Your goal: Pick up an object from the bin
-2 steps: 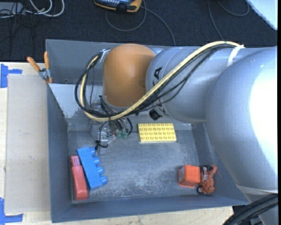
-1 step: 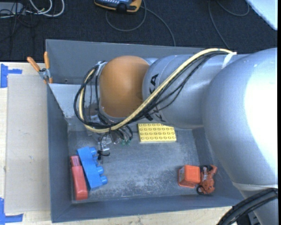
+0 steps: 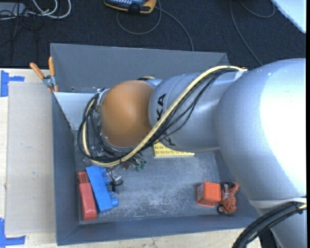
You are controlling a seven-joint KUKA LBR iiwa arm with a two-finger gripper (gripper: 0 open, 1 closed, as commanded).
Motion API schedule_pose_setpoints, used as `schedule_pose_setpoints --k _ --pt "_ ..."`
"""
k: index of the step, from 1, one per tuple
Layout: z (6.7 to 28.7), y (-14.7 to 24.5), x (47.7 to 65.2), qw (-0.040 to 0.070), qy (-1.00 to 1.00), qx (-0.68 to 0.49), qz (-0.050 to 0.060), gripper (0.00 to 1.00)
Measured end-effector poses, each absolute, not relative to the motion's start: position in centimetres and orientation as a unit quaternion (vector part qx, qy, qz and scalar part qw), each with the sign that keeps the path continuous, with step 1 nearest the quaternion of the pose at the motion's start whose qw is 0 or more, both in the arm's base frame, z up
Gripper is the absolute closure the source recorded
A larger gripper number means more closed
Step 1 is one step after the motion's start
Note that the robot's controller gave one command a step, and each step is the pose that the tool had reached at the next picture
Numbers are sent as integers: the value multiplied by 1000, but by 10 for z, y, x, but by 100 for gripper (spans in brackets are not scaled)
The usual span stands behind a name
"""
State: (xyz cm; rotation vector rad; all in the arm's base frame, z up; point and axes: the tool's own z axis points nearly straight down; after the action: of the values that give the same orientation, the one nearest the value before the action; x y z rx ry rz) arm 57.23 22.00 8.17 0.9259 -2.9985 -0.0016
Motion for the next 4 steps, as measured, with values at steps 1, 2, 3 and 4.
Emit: schedule_pose_setpoints --k 1,2,3,4 --pt "72 219 561 -1 -968 253 0 0" --pt "84 227 548 0 -928 373 -1 0" --pt "78 237 531 -10 -876 483 6 100" --pt "78 237 531 -9 -876 482 6 100"
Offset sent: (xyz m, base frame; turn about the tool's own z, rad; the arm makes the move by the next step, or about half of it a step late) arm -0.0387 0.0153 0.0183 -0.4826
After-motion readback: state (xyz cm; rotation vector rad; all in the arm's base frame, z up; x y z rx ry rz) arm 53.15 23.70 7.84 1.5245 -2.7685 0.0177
